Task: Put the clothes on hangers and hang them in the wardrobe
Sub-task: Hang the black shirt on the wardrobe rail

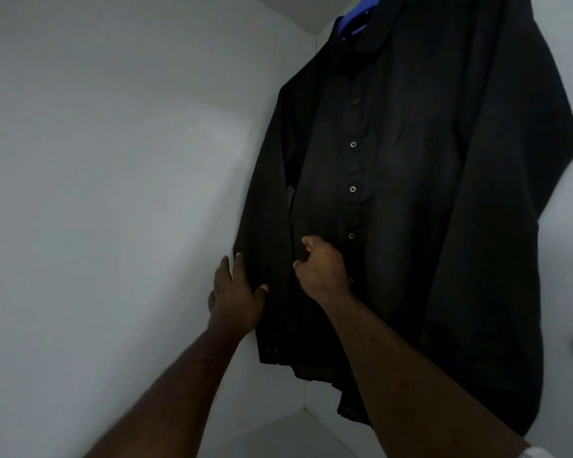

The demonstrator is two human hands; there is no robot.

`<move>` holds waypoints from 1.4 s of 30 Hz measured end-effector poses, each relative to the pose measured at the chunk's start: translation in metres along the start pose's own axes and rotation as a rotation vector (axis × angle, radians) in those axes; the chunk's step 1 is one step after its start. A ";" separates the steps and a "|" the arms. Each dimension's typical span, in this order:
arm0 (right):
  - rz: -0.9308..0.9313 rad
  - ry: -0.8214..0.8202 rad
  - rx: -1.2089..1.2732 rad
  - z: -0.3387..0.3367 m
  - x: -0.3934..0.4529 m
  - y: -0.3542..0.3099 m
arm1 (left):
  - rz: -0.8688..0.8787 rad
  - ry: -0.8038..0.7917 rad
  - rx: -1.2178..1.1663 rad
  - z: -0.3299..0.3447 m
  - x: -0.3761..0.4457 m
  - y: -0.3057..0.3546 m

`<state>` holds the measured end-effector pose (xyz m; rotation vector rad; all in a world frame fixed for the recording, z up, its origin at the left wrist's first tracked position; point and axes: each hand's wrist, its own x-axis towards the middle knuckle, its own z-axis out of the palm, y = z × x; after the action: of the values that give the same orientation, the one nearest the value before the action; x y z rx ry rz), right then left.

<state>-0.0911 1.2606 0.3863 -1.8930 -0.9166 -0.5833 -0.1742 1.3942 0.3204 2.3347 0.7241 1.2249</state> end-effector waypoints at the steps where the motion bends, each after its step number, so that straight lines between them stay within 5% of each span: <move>1: -0.014 0.002 -0.031 -0.001 -0.003 -0.002 | 0.026 0.016 0.032 -0.001 -0.002 0.000; 19: -0.192 -0.115 -0.655 -0.036 -0.083 -0.038 | 0.307 0.025 0.283 -0.040 -0.056 0.020; 42: -0.318 -0.209 -0.603 -0.175 -0.206 -0.037 | 0.250 0.030 0.402 -0.074 -0.215 0.131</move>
<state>-0.2495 1.0431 0.3413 -2.3925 -1.2966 -0.9454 -0.3056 1.1690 0.2986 2.8109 0.7647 1.3183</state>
